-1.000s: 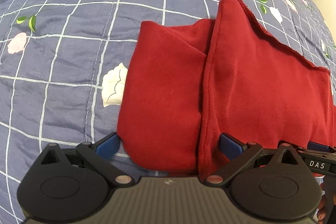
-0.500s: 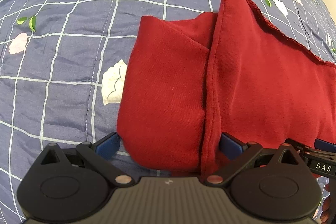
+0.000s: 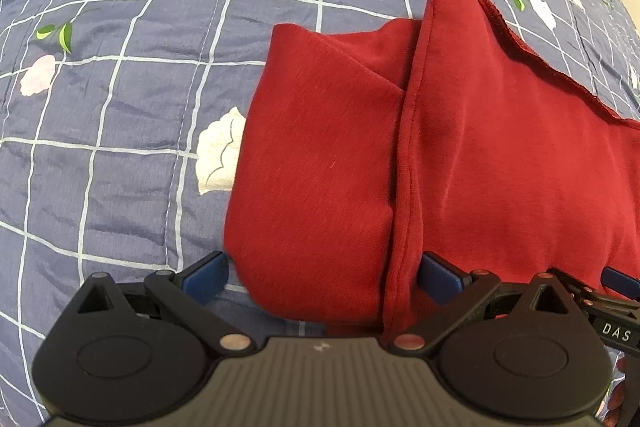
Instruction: Fold small clothes
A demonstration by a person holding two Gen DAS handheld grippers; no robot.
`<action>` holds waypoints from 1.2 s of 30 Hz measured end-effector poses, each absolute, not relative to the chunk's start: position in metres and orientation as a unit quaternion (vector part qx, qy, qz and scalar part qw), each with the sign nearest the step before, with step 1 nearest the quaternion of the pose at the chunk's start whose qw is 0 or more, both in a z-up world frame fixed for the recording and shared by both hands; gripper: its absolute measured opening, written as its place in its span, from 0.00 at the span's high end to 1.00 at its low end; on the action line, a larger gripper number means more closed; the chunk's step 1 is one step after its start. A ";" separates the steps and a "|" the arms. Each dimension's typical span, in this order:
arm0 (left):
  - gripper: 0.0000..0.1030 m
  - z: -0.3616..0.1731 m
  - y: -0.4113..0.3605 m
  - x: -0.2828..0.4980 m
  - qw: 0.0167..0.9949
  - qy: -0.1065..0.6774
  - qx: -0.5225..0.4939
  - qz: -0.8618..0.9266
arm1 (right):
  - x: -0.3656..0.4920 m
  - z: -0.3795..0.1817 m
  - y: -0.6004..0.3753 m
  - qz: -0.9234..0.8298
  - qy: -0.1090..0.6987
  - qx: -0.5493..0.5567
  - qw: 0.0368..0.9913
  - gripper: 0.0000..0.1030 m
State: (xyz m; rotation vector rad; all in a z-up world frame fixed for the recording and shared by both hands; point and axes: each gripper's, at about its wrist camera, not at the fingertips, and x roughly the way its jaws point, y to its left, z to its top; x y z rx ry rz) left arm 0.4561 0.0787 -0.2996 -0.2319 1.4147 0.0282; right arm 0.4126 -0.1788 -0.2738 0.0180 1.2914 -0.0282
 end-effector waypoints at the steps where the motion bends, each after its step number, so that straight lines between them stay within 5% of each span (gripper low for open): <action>1: 0.01 -0.300 0.078 0.456 0.753 0.649 -0.106 0.015 | 0.410 -0.274 -0.178 -0.013 0.596 0.007 0.803 0.00; 24: 0.01 -0.303 0.065 0.462 0.746 0.656 -0.103 0.046 | 0.401 -0.277 -0.175 0.014 0.577 -0.009 0.817 0.00; 36: 0.26 -0.288 0.041 0.466 0.741 0.662 -0.090 0.063 | 0.424 -0.270 -0.192 0.058 0.654 -0.018 0.754 0.00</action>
